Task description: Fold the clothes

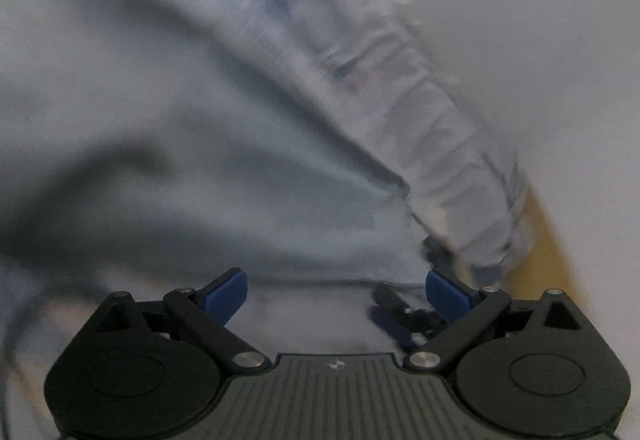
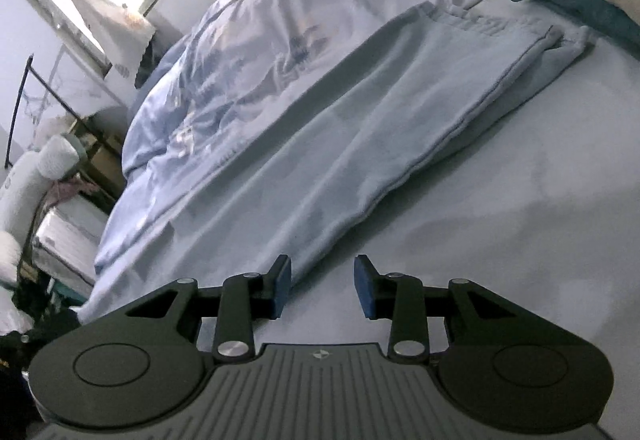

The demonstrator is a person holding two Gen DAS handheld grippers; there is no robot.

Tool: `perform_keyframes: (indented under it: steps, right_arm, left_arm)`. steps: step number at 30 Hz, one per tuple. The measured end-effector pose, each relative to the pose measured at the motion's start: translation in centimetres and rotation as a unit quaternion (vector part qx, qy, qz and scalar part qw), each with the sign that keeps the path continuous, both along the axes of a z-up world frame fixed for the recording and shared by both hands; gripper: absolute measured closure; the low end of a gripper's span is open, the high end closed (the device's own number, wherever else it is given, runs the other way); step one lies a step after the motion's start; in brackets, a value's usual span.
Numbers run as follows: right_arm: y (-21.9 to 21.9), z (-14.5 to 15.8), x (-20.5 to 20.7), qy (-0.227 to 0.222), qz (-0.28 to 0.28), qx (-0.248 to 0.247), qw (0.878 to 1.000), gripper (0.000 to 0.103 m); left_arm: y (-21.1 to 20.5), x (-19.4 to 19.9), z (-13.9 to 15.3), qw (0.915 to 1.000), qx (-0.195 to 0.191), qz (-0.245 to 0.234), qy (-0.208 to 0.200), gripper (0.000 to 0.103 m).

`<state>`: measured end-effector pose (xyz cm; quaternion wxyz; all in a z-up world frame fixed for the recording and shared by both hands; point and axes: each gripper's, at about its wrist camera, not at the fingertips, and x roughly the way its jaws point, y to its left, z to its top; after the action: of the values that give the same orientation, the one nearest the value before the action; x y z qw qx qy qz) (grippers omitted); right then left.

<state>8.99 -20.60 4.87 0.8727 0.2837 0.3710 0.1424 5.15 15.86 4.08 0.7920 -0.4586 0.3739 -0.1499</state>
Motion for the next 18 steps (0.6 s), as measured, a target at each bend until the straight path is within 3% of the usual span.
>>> perform_keyframes:
  steps: [2,6,12,14,18]
  right_arm:
    - [-0.1,0.2,-0.3,-0.004,0.001,0.000,1.000,0.066]
    - [-0.7,0.3,-0.6,-0.006,-0.004,0.000,1.000,0.066]
    - [-1.5,-0.2,-0.6,0.001,-0.008,0.009,1.000,0.066]
    - [-1.4,-0.3,-0.6,0.002,-0.007,0.011,1.000,0.066]
    - [-1.3,-0.6,-0.4,0.004,-0.006,0.016,1.000,0.059]
  left_arm:
    - [0.2,0.6,-1.7,0.9980,-0.040,0.032,0.037,0.005]
    - [0.0,1.4,-4.3,0.9903,-0.055,0.090,0.091,0.005]
    - [-0.4,2.7,-4.5,0.9865,-0.039,0.150,0.054,0.005]
    - [-0.3,2.5,-4.0,0.9844,-0.034,0.165,0.051,0.021]
    - [0.9,2.5,-3.0,0.9808,-0.063,0.181,0.036,0.024]
